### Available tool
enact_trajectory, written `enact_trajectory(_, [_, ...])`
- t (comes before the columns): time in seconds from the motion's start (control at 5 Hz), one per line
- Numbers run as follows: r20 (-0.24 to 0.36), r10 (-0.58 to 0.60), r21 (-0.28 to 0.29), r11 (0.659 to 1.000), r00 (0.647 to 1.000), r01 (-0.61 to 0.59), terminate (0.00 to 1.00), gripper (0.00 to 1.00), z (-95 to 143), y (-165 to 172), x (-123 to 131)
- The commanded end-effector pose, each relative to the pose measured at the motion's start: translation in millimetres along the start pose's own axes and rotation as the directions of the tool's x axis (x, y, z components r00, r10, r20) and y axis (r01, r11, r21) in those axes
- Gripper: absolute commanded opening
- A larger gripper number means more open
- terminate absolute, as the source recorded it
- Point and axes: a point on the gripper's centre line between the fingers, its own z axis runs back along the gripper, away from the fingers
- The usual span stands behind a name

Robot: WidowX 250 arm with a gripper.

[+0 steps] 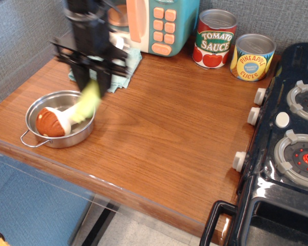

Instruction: Hold the spatula from above the blue cloth and place it on right corner of the table.

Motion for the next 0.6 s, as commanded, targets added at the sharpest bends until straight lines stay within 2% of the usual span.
enact_trajectory(0.0, [0.004, -0.067, 0.037, 0.997, 0.998, 0.067, 0.0, 0.0, -21, -69, -13])
enact_trajectory(0.2, [-0.002, -0.017, 0.078, 0.997, 1.0, 0.017, 0.0, 0.0, -43, -87, -14])
enact_trajectory(0.4, [-0.01, 0.003, 0.071, 0.997, 1.0, -0.002, 0.0, 0.0, -53, -98, -14])
